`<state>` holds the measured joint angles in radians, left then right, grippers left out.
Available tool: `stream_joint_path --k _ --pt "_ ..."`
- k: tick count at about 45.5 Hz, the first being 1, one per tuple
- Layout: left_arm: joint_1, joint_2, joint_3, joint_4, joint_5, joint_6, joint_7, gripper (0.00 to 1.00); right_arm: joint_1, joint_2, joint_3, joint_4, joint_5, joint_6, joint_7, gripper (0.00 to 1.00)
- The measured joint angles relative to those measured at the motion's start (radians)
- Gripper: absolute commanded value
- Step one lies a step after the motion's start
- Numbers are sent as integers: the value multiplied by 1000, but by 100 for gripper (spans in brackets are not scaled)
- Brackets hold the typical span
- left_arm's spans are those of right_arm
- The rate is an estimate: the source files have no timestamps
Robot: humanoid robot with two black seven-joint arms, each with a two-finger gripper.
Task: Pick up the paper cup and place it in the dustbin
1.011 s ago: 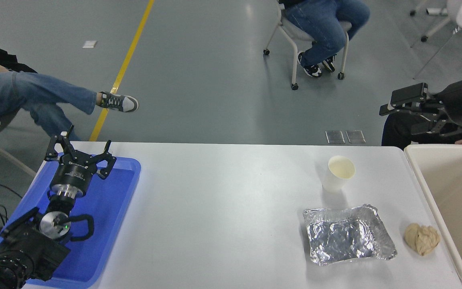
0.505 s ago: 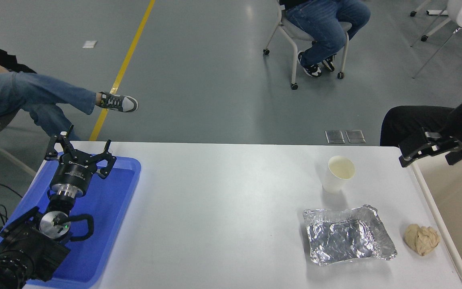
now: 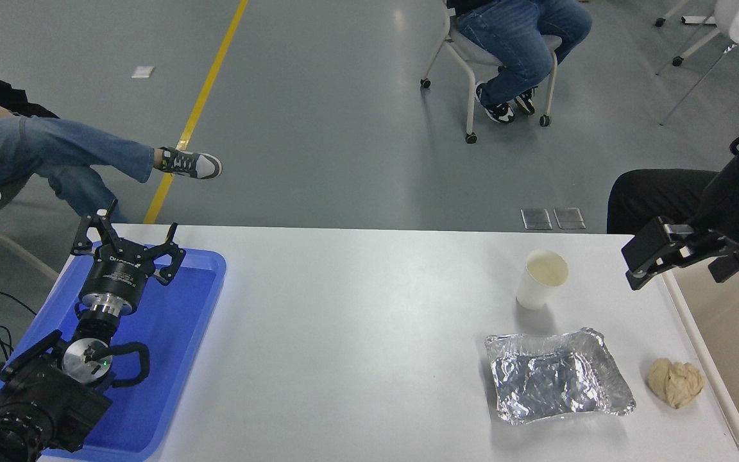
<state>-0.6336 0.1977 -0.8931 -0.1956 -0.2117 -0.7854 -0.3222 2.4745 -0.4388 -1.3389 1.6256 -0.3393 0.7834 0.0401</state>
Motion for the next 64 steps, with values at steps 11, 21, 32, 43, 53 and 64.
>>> stream_joint_path --k 11,21,32,43,53,64 --pt "0 0 0 1 0 0 -1 100 20 24 0 7 40 1 0 100" --pt "0 0 0 1 0 0 -1 100 15 29 3 -6 45 2 0 100" --pt "0 0 0 1 0 0 -1 100 -71 34 61 -100 32 -1 0 100" --pt "0 0 0 1 0 0 0 100 -248 70 149 -284 -8 -21 2 100" --pt "0 0 0 1 0 0 0 100 -465 106 236 -488 -84 -95 3 100" --pt "0 0 0 1 0 0 -1 100 -685 119 321 -659 -172 -206 2 100"
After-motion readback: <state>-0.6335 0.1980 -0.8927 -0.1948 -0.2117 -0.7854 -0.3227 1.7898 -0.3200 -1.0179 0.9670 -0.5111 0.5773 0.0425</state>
